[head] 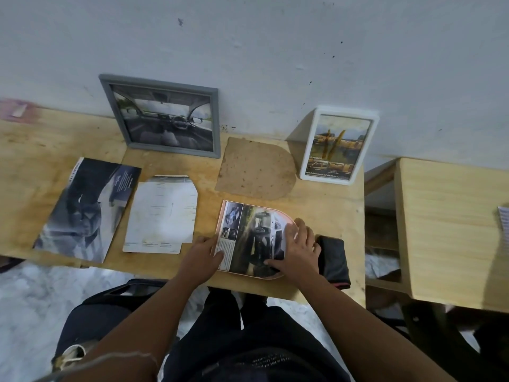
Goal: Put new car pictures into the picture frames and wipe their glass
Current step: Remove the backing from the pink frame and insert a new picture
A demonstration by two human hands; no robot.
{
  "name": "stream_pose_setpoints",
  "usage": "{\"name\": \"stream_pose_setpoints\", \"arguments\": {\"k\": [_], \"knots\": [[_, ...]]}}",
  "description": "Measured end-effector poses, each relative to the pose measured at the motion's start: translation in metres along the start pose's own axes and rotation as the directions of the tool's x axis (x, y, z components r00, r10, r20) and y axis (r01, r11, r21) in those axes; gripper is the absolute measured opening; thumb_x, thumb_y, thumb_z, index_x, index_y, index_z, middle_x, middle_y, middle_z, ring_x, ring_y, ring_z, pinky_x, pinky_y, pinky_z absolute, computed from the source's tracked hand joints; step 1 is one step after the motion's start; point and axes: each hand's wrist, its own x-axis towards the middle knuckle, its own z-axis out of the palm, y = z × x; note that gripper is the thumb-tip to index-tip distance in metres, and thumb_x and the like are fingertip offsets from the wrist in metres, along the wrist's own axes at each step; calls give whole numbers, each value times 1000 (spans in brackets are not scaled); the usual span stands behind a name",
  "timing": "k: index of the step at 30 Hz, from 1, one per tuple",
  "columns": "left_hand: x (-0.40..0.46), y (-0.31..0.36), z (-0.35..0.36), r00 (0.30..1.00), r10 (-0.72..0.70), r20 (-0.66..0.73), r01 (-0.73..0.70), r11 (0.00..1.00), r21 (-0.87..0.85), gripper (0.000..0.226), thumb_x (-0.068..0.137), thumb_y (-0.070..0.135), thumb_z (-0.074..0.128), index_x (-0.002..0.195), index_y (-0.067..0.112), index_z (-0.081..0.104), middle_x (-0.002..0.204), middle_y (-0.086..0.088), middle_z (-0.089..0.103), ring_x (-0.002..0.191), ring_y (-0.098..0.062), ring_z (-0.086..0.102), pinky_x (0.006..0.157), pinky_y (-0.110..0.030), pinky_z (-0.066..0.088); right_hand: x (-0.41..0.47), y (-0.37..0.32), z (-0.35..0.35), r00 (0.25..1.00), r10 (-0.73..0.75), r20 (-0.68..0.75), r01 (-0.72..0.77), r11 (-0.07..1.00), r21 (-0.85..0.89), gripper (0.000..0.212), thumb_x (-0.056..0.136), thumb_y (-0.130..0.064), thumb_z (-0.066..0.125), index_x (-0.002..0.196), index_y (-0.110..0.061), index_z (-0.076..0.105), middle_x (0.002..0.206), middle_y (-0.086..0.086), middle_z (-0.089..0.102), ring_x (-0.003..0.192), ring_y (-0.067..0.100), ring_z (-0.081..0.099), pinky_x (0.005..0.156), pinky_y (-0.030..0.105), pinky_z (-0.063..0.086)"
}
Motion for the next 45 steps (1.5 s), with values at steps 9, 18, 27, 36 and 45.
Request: {"name": "stream_pose_setpoints", "arguments": {"k": [9, 18, 27, 36, 45], "knots": [[-2, 3, -12, 998, 4, 55, -1, 998, -60, 36, 97, 32, 65, 127, 10, 64, 131, -11, 56, 118, -32, 59, 92, -34, 45, -31, -2, -7, 968, 4, -250, 124, 861, 493, 62, 89, -29, 74, 145, -38, 48, 141, -11, 55, 133, 14, 49, 111, 47, 37], [-16, -10, -69, 988, -102, -117, -2, 742, -670, 6, 99, 16, 65, 97, 17, 71, 89, 3, 74, 80, -8, 68, 72, -25, 48, -18, -63, -68, 988, -43, -151, 153, 481, 863, 74, 91, -5, 76, 151, -31, 42, 130, -7, 66, 113, 8, 68, 93, 33, 60], [-42, -133, -150, 842, -381, -382, -33, 670, -741, 44, 96, 14, 69, 135, 30, 53, 110, 9, 69, 92, -9, 67, 81, -36, 55, 32, -258, -85, 960, -250, -123, 268, 708, 653, 22, 95, -12, 70, 115, -19, 68, 81, 2, 76, 58, 12, 70, 53, 25, 55], [-51, -245, -179, 733, -595, -329, 122, 591, -797, 21, 94, 9, 69, 104, 29, 68, 84, 12, 68, 77, -4, 70, 69, -22, 55, 86, -430, -34, 943, -331, 36, 255, 790, 558, 33, 95, -17, 69, 128, -16, 68, 104, 2, 72, 93, 24, 70, 90, 40, 60], [-30, -275, -175, 803, -387, -454, 348, 922, -170, 58, 90, 36, 70, 143, 20, 54, 137, -16, 57, 121, -41, 55, 98, -52, 48, 93, -391, -17, 954, -284, -95, 299, 924, 239, 64, 95, -33, 62, 153, -31, 36, 157, 3, 41, 142, 31, 41, 112, 50, 43]]}}
